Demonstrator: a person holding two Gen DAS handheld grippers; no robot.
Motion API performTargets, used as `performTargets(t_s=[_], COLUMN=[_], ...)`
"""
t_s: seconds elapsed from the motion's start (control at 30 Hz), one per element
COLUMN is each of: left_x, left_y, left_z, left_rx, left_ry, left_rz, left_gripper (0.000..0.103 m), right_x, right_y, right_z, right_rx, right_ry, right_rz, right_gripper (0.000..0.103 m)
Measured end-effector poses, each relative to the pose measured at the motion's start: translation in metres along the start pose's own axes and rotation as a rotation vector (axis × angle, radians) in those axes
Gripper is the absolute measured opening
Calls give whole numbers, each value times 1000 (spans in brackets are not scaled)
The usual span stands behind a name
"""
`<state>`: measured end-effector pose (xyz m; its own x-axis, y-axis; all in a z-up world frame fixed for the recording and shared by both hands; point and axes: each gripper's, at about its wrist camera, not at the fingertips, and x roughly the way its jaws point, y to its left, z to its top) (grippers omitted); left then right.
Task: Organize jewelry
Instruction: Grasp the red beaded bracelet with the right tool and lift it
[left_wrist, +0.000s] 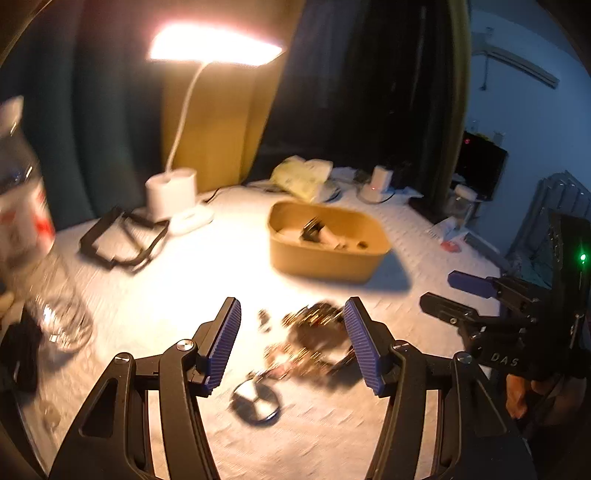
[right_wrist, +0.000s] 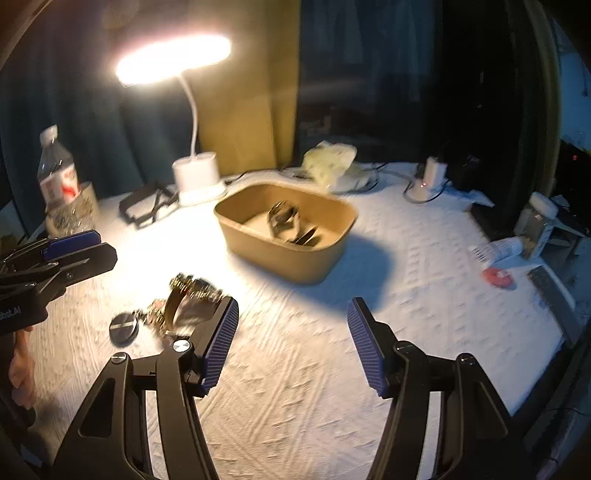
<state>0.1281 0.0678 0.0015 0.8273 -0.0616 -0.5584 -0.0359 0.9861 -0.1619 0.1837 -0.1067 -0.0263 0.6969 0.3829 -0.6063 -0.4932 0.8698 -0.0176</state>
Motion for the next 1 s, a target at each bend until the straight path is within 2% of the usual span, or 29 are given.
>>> performTargets(t_s=[0.23,0.47,0.7,0.77,0.83,0.9,0.97,1.0], left_x=[6,12,22,23,25,26,27,27], left_y=[32,40,50,51,51,51,51,51], left_z=[-24,-27,-30,-30,-30,-30,-30,-30], left_rx=[-67,-91,-131,-138,-143,-144,-144,-143], left_ry=[57,70,97,102,107,110,111,111], left_rz=[31,17,9,4,-2,-10,-16,-17], left_gripper=[62,62,62,62,62,62,62,62], right_x=[28,47,67,68,68,67,64,62], right_y=[20,41,52,53,52,53,54,54], right_z=[-2,10,13,13,14,15,17,18], right_rx=[-15,-61,-79,-84,-88,-101,-117,-117], right_ry=[52,48,84,90,89,85,68,60], right_rz=[54,73,119,133,143,144,139,143], right_gripper=[61,61,60,42,30,23,12,12])
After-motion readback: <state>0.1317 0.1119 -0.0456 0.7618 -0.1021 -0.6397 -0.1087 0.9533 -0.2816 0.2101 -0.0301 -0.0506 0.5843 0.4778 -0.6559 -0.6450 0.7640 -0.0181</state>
